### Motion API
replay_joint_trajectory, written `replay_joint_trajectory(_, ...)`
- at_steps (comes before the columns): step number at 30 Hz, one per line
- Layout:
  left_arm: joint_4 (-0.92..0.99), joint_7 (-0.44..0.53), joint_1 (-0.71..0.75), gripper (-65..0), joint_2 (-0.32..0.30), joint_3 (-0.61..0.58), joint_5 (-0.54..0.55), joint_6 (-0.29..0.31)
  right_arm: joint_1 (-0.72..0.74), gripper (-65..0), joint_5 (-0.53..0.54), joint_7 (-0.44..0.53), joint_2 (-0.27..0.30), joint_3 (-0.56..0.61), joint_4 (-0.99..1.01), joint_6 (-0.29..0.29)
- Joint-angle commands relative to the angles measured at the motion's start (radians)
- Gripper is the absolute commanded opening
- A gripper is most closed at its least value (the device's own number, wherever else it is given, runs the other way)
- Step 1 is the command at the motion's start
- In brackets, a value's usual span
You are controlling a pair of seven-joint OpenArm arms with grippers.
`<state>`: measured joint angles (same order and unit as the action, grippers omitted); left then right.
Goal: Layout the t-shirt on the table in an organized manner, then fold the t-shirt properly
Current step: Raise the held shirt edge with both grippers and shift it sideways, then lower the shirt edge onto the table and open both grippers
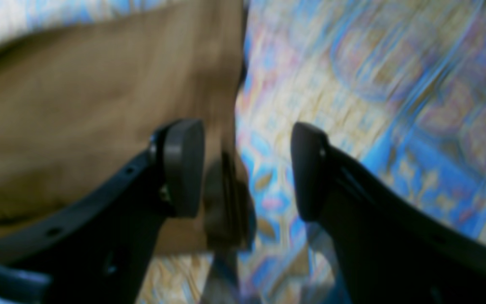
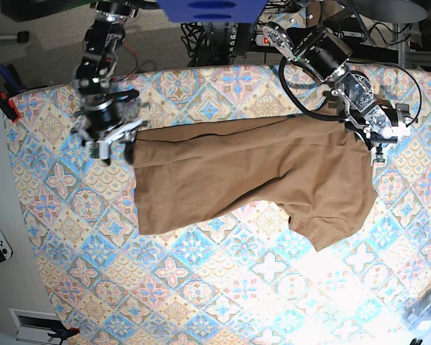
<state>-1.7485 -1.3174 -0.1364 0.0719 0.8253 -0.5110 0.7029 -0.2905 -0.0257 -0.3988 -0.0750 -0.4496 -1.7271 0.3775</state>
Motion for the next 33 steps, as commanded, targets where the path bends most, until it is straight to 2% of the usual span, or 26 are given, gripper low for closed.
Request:
replay_joint_trajectory(1,-0.032,0.000,-0.018,-14.8,-0.007,-0.005,-0.002,-0.005,0.001,-31.8,0.019,0.016,-0.003,0.002,-0.017,0.011)
replay_joint_trajectory(7,-0.181,0.000,-0.015,-13.9,0.018,-0.005,0.004,-0.005,0.000,-31.1,0.020,0.016,-0.001,-0.001,-0.018,0.011)
replay_joint_trajectory(15,-0.296,0.000,0.033,-13.9,0.012,0.001,0.191,-0.005,0.003,-31.0,0.033,0.016,-0.001,-0.056,0.008,0.018)
replay_joint_trajectory(16,-0.296,0.000,0.042,-13.9,0.012,0.001,0.206,-0.005,0.003,-31.0,0.059,0.016,-0.001,-0.068,0.008,0.036)
replay_joint_trajectory(19,-0.298,0.000,0.067,-13.9,0.012,0.001,0.231,-0.005,0.003,-31.0,0.212,0.011,-0.001,-0.128,0.011,0.157)
replay_joint_trajectory(20,-0.298,0.000,0.073,-13.9,0.012,0.001,0.231,-0.005,0.003,-31.0,0.261,0.011,-0.001,-0.147,0.017,0.180)
replay_joint_trajectory(22,-0.298,0.000,0.079,-13.9,0.012,0.002,0.231,-0.005,0.000,-31.0,0.309,0.011,-0.001,-0.163,0.034,0.186)
replay_joint_trajectory(25,-0.298,0.000,0.079,-13.9,0.007,0.002,0.231,-0.005,0.001,-31.0,0.315,0.010,-0.001,-0.162,0.094,0.191)
replay_joint_trajectory(29,-0.327,0.000,0.079,-13.9,-0.013,0.002,0.231,-0.005,0.001,-31.0,0.317,0.008,-0.001,-0.162,0.178,0.268)
replay_joint_trajectory(33,-0.348,0.000,0.091,-13.9,-0.021,0.002,0.231,-0.005,0.001,-31.1,0.317,-0.096,-0.001,-0.168,0.194,0.317)
